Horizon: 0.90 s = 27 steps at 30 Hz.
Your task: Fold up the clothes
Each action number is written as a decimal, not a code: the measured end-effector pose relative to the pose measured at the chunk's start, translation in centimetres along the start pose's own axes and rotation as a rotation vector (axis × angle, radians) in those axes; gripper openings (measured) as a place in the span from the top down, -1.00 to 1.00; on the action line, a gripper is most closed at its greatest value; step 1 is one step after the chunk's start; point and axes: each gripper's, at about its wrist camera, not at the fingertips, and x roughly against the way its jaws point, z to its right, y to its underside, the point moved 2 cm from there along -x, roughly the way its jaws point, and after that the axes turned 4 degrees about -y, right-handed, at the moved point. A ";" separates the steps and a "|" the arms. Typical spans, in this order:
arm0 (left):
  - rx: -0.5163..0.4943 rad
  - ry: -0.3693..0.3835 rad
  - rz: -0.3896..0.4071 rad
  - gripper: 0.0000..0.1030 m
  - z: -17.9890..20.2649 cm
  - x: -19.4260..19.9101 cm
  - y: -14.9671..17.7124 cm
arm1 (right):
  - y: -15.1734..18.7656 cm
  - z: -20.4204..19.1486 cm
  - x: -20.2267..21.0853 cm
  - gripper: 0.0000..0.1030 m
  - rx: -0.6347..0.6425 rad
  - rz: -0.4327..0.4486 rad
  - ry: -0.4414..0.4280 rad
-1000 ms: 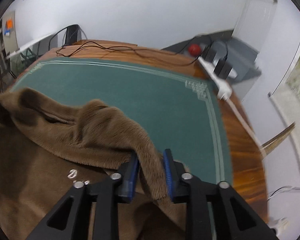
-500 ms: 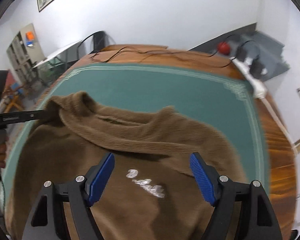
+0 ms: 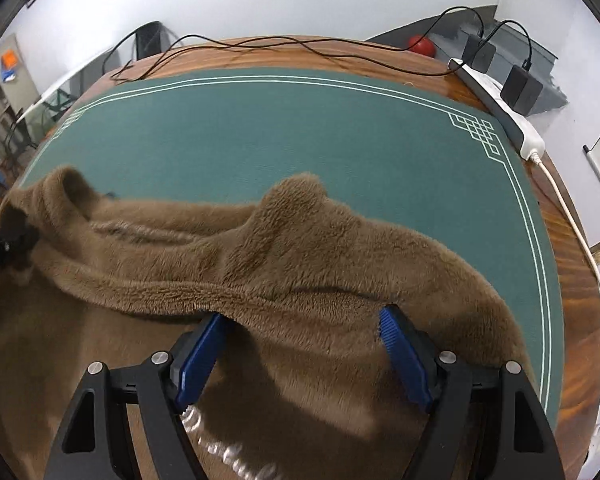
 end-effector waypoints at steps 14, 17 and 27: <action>-0.018 0.077 0.065 -0.55 -3.6 7.2 3.5 | 0.8 -1.3 6.0 -0.57 0.026 0.076 -0.104; 0.020 0.079 0.081 -0.55 -5.9 9.9 6.0 | 2.7 -3.3 8.8 -0.57 0.088 0.091 -0.166; 0.094 0.041 0.065 -0.55 -12.0 16.3 17.1 | 11.6 -10.1 13.5 -0.59 0.288 0.059 -0.287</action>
